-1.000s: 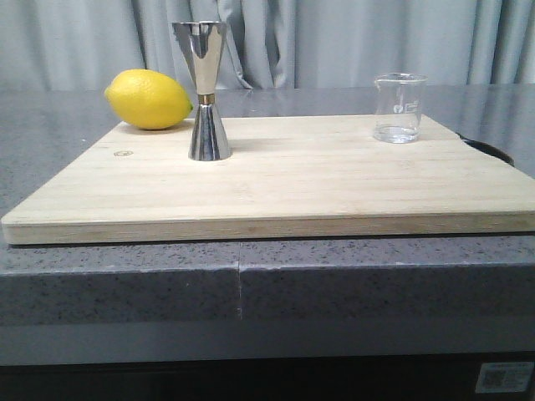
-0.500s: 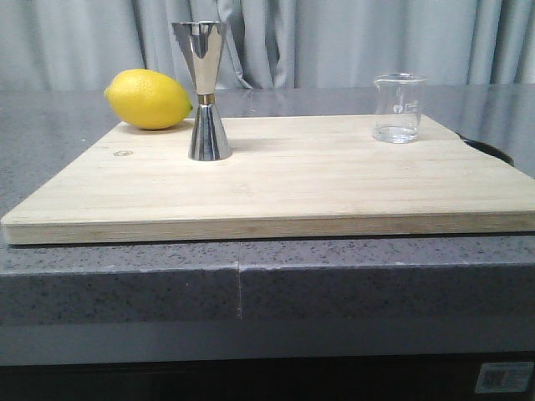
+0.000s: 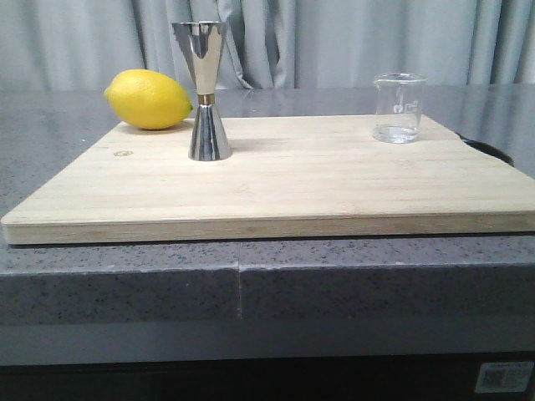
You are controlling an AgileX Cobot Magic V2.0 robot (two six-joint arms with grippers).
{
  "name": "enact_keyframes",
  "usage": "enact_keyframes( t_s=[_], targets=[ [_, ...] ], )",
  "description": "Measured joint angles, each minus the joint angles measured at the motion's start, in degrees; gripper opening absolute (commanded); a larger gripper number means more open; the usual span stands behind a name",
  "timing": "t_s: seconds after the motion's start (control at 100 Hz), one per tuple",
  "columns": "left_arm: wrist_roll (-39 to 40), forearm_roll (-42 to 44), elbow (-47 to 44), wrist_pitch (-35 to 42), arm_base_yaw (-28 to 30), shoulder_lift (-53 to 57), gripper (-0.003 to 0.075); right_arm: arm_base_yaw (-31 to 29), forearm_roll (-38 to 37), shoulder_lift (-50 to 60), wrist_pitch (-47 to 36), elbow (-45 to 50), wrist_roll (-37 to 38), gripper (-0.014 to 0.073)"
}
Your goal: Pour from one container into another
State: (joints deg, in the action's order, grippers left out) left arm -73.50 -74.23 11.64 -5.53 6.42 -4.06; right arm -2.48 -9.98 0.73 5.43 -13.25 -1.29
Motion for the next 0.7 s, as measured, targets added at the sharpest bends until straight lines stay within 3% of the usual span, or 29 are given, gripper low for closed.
enact_keyframes(
  t_s=[0.7],
  targets=[
    [0.0,0.9,0.0,0.0,0.0,0.0,-0.0019,0.0,0.0,0.0,0.0,0.0,0.0,-0.007]
  ],
)
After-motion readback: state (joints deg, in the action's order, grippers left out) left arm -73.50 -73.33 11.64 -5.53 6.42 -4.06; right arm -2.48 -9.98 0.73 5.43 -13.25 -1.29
